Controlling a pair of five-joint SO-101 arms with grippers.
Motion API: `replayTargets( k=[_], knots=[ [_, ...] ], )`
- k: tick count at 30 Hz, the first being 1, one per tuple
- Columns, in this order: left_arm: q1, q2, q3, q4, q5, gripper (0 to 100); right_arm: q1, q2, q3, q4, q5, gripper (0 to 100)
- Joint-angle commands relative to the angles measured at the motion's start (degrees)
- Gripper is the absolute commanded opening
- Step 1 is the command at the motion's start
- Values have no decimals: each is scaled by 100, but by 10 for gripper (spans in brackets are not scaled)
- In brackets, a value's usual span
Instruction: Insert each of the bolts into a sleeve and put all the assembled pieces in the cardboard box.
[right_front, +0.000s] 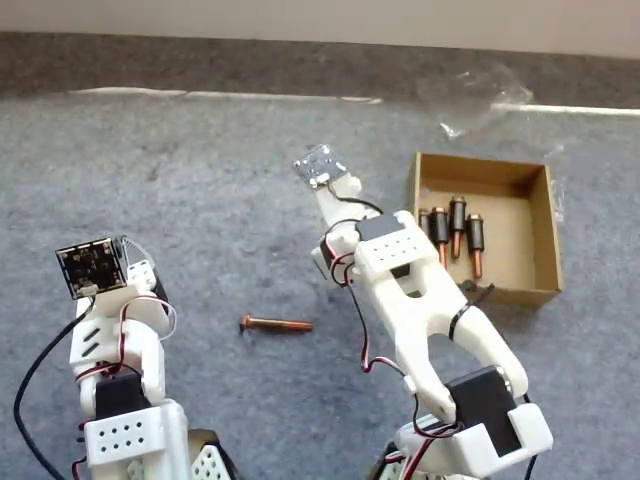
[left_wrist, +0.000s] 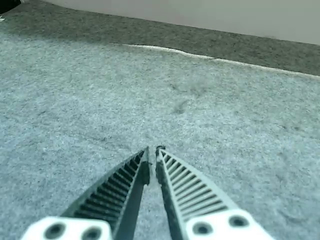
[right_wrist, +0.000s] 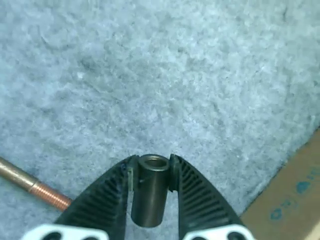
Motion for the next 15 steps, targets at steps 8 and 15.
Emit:
replayTargets(
  k=[8, 15],
  knots=[
    [-31, 13, 145, 9, -44, 45, 101, 224, -31, -215, 70, 3],
    [-31, 13, 145, 18, -44, 45, 75, 857, -66, -215, 88, 3]
  ],
)
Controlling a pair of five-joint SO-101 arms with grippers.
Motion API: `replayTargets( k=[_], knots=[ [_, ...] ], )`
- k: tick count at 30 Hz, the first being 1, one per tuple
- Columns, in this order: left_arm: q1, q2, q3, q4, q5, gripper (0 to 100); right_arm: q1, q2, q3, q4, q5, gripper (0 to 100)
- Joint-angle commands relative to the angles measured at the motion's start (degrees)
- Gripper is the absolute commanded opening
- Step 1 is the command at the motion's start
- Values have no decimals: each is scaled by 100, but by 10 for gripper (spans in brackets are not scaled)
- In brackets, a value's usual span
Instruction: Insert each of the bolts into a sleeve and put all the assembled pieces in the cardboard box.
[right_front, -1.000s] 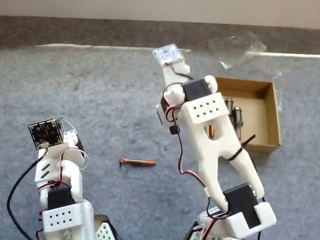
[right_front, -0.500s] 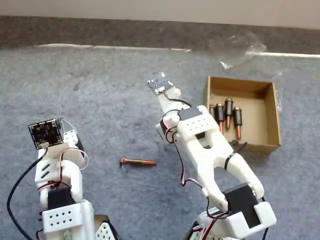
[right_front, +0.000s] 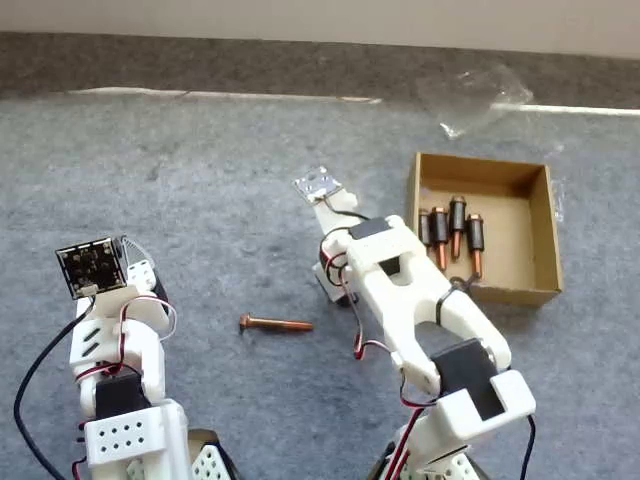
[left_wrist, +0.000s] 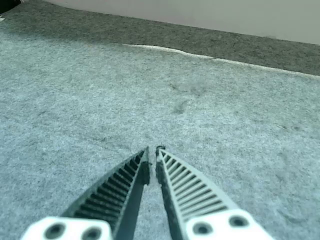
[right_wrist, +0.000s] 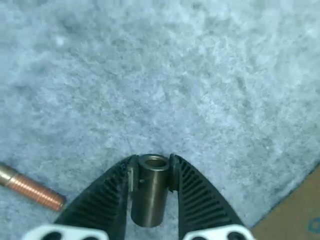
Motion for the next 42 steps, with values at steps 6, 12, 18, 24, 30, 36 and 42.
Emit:
replayTargets(
  k=[6, 12, 18, 24, 30, 36, 42],
  knots=[
    [-31, 13, 145, 18, -44, 45, 101, -189, -92, -145, 44, 3],
    [-31, 13, 145, 18, -44, 45, 75, -189, -66, -145, 44, 3],
    [-31, 13, 145, 18, -44, 45, 75, -198, -66, -145, 44, 3],
    [-31, 13, 145, 18, -44, 45, 75, -180, -57, -145, 62, 3],
    [-31, 13, 145, 9, -44, 45, 75, -163, -84, -145, 70, 3],
    [-31, 13, 145, 0, -44, 45, 75, -163, -84, -127, 62, 3],
    [-31, 13, 145, 9, -44, 45, 75, -163, -92, -127, 70, 3]
  ],
)
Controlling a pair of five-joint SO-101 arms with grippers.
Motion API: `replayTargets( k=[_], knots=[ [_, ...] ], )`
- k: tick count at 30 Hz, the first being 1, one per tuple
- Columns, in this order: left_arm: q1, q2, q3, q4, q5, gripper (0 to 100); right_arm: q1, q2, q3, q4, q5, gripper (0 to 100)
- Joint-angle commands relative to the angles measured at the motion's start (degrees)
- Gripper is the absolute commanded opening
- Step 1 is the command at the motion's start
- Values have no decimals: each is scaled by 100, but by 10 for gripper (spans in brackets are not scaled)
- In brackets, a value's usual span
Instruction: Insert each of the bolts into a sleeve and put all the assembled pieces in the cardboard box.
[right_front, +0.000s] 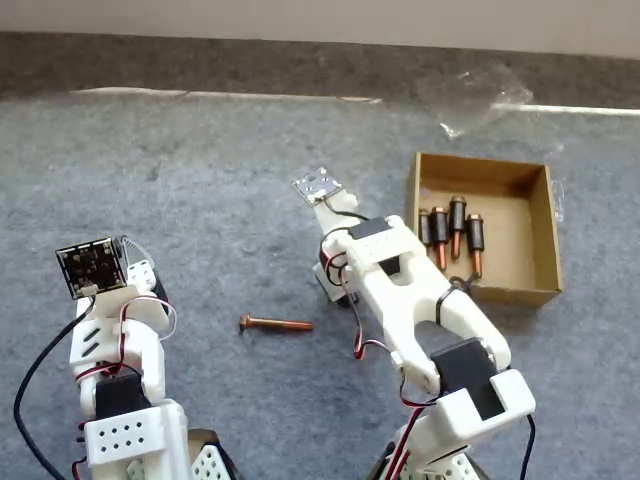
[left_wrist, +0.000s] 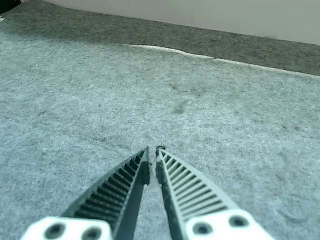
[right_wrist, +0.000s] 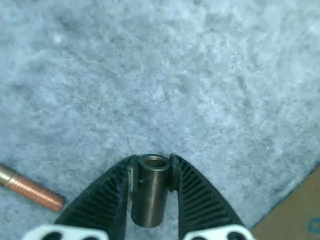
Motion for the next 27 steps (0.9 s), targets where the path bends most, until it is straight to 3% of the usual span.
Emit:
replayTargets(
  k=[1, 11, 17, 27],
  knots=[
    [-31, 13, 145, 18, -44, 44, 75, -163, -92, -119, 79, 3],
    [-31, 13, 145, 18, -44, 43, 75, -198, -101, -119, 79, 5],
    [-31, 13, 145, 18, -44, 43, 66, -180, -101, -127, 79, 124],
    [-31, 13, 145, 18, -44, 43, -84, -207, -101, 119, 79, 120]
  ],
)
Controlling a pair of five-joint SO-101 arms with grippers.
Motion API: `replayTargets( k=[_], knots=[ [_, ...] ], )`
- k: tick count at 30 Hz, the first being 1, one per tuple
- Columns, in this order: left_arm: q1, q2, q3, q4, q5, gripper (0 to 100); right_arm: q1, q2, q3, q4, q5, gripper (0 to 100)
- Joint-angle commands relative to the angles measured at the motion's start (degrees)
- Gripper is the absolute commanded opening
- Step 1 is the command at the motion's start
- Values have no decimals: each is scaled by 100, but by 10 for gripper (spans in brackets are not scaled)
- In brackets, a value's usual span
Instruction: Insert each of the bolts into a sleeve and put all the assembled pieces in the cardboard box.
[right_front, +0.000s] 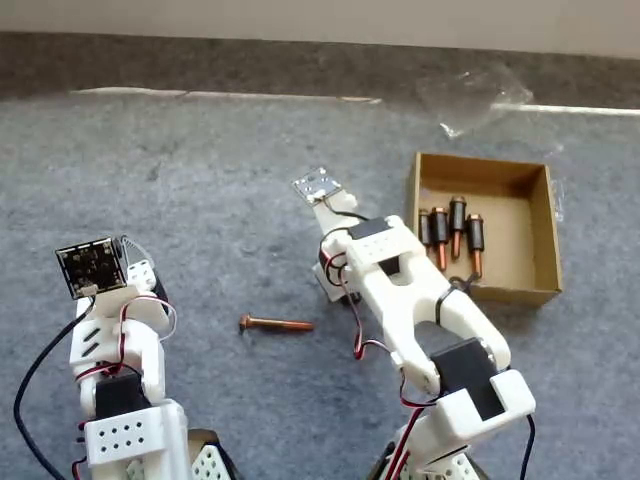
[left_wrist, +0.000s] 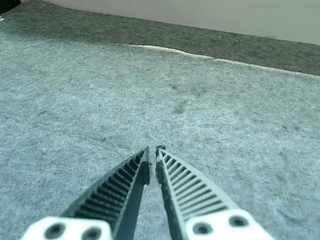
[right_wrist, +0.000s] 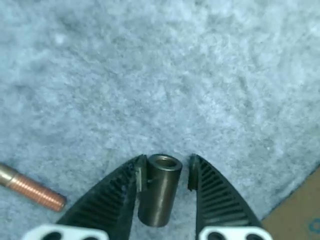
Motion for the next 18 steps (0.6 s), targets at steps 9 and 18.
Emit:
replayTargets(
  k=[9, 18],
  knots=[
    [-31, 13, 145, 18, -44, 44, -75, -198, -66, 215, 53, 120],
    [-31, 13, 145, 18, -44, 45, -259, -163, -57, 215, 79, 111]
  ],
)
